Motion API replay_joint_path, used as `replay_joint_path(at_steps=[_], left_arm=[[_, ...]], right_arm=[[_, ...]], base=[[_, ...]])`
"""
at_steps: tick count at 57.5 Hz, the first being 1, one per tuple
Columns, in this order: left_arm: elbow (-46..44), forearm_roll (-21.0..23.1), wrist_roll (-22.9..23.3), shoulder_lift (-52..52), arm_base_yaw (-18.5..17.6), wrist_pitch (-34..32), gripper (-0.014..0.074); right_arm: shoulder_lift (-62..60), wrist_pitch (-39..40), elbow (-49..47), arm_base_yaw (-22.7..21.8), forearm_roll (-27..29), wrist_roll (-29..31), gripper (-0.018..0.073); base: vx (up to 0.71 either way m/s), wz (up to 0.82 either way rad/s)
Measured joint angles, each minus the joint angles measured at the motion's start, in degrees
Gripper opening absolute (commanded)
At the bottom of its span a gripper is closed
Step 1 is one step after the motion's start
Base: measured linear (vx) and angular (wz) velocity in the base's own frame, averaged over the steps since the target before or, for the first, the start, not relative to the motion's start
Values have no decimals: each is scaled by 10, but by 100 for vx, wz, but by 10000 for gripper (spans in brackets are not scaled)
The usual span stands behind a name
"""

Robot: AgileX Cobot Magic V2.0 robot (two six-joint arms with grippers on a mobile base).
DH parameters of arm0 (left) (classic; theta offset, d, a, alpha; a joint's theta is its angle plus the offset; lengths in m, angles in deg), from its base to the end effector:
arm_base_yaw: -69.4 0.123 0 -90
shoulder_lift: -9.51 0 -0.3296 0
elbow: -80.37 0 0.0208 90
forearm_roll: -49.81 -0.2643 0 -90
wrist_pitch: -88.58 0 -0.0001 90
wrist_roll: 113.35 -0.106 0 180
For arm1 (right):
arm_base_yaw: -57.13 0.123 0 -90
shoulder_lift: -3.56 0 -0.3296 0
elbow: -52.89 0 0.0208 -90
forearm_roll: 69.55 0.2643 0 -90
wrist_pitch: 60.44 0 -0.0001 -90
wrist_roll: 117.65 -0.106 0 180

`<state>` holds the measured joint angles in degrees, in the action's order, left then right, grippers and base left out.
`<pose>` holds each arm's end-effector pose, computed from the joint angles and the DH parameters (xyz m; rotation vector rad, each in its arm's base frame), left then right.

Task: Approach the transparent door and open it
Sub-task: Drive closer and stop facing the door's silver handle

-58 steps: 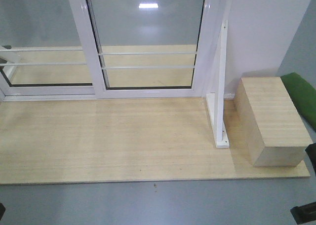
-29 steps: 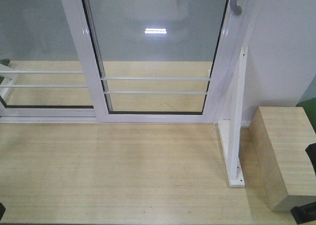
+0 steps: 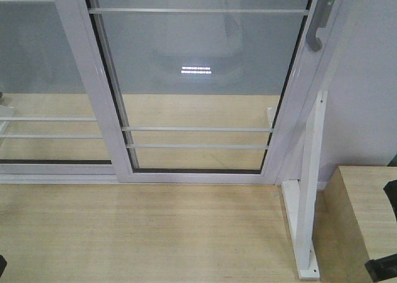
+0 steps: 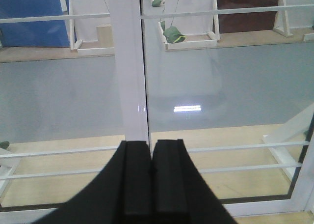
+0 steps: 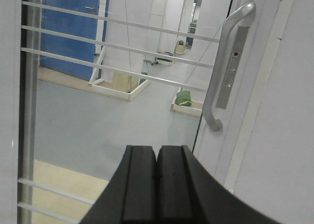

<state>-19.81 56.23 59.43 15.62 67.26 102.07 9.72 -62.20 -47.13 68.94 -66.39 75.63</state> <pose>0.0388 -0.0042 0.1803 0.0663 1.7326 -0.0376 0.0396 0.0085 0.2007 -0.2932 1.5059 0.0247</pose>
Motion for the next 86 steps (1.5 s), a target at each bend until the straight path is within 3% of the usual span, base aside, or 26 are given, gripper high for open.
replay_joint_path(at_steps=[86], left_arm=[[0,0,0,0,0,0,4]], right_arm=[[0,0,0,0,0,0,2]], base=[[11,-3]])
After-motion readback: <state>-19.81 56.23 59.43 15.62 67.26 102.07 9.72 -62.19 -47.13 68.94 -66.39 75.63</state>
